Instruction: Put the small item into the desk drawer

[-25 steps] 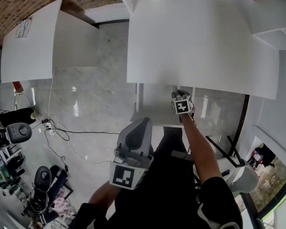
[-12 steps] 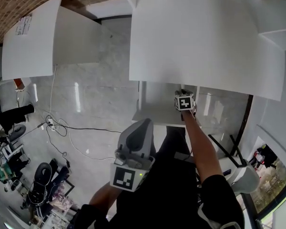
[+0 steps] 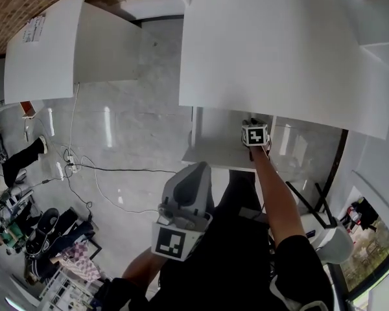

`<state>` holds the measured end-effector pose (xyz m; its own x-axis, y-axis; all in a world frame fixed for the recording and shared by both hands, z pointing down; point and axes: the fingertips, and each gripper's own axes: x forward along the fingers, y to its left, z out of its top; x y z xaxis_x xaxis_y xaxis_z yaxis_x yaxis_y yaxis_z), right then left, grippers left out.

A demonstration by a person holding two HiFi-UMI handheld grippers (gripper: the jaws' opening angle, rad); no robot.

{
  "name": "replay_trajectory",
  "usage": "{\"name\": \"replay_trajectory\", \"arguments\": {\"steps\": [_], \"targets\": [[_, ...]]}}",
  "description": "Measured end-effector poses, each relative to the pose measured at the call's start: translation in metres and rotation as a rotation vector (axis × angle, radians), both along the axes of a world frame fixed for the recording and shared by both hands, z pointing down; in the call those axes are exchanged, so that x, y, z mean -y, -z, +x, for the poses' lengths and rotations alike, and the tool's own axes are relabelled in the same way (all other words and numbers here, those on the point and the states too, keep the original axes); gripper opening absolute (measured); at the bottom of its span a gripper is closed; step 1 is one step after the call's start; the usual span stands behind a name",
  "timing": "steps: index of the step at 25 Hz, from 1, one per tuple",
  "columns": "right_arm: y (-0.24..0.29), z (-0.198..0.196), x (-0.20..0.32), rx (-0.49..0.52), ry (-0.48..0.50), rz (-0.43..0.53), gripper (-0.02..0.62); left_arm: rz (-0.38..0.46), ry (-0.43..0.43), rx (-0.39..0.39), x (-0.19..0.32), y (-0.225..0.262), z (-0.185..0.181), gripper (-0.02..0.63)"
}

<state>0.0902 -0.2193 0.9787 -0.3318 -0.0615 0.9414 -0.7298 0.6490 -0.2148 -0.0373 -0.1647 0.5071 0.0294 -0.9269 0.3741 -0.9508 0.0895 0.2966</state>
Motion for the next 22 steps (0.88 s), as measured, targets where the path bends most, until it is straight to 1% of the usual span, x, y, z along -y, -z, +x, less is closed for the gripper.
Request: {"name": "replay_trajectory", "arguments": {"steps": [3,8,14,17,22], "targets": [[0.001,0.000,0.001,-0.016,-0.001,-0.002,0.141,-0.010,0.000,-0.002,-0.003,-0.004,0.000,0.023],[-0.009,0.001,0.002,-0.013,-0.012,-0.006,0.144,-0.015,0.005,0.001,-0.006,-0.006,0.001,0.025],[-0.004,0.002,0.004,-0.022,-0.025,0.005,0.161,-0.018,0.006,-0.002,-0.012,-0.007,0.002,0.023],[-0.004,0.001,0.002,-0.020,-0.028,0.006,0.179,-0.008,0.005,0.002,-0.015,-0.004,0.001,0.023],[0.011,0.003,0.000,-0.016,-0.034,0.023,0.186,0.017,0.017,0.001,-0.023,0.006,-0.001,0.023]]}}
